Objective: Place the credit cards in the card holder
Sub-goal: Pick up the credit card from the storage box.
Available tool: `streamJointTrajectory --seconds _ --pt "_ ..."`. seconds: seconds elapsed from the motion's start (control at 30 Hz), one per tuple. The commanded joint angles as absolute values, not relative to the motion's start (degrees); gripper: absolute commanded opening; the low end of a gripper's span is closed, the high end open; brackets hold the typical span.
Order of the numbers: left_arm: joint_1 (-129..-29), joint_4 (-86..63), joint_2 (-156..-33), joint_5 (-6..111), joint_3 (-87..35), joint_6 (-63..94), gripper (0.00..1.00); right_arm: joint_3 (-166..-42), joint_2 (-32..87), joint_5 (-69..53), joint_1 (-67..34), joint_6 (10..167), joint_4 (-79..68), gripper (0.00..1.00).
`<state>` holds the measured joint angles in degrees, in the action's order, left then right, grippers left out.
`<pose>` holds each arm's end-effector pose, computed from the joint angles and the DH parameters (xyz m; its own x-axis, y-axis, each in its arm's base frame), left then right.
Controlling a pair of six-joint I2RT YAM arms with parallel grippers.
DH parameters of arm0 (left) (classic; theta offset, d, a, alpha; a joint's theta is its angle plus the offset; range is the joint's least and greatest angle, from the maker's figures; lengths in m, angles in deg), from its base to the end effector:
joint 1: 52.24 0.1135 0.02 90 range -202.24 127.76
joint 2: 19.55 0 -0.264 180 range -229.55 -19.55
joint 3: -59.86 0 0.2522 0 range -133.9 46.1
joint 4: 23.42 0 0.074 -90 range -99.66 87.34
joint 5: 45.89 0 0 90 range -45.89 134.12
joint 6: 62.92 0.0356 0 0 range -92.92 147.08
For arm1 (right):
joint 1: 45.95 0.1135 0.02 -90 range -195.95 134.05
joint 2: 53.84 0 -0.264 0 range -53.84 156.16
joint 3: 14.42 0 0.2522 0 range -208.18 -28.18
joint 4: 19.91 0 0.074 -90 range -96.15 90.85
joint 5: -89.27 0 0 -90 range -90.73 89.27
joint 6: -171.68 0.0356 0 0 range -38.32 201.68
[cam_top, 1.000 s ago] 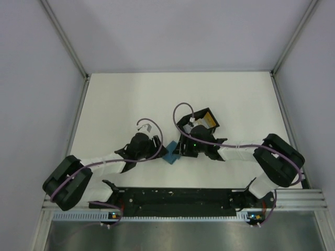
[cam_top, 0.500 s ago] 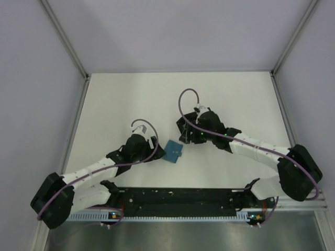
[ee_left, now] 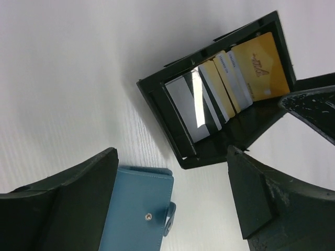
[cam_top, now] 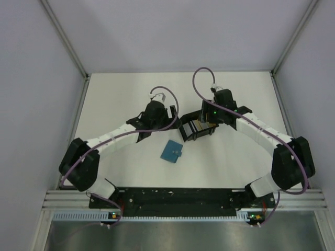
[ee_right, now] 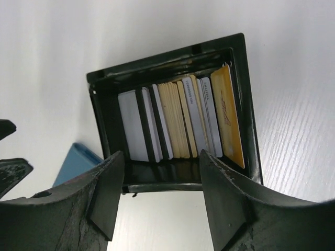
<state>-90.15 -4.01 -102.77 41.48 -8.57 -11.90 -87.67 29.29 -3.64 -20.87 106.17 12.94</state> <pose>0.2561 -0.1974 0.2497 -0.7120 -0.2420 -0.6592 0.1749 0.8481 -0.5002 0.2867 0.1362 0.2580 -0.7488 0.1067 -0.6542 -0.1612 0.9280 0.3358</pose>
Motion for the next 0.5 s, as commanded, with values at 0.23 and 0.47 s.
streamJointTrajectory --seconds 0.23,0.47 --pt "-88.4 -4.1 -118.2 51.7 -16.3 -10.4 0.84 -96.6 35.8 5.0 -21.2 99.7 21.4 0.59" --pt "-88.3 -6.2 -122.9 56.8 -18.5 -11.2 0.78 -98.4 39.1 11.0 -19.6 97.6 24.1 0.60"
